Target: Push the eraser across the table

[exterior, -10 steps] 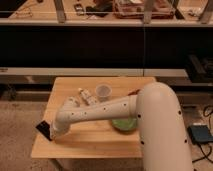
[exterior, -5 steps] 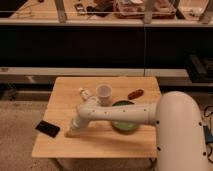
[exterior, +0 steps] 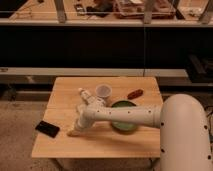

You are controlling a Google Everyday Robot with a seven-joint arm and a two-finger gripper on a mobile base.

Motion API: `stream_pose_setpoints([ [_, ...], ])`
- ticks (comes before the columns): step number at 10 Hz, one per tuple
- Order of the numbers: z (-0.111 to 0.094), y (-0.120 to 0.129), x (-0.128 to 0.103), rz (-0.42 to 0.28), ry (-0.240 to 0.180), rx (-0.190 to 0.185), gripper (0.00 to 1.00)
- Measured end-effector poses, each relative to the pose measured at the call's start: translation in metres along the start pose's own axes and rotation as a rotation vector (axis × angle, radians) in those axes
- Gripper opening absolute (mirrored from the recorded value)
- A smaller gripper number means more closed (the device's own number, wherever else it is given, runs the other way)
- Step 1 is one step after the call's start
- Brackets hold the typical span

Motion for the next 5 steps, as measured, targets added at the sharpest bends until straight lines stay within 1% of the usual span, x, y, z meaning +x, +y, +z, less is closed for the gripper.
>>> stream_pose_setpoints([
  [2,-0.007,-0.002,-0.002,0.001,-0.004,-0.005,0.65],
  [3,-0.017,-0.005,-0.005,0.001,-0.008,-0.01,0.75],
  [4,-0.029,-0.007,-0.007,0.003,-0.011,-0.019,0.79],
  [5,-0.04,-0.01,-0.006,0.005,-0.009,-0.024,0.8],
])
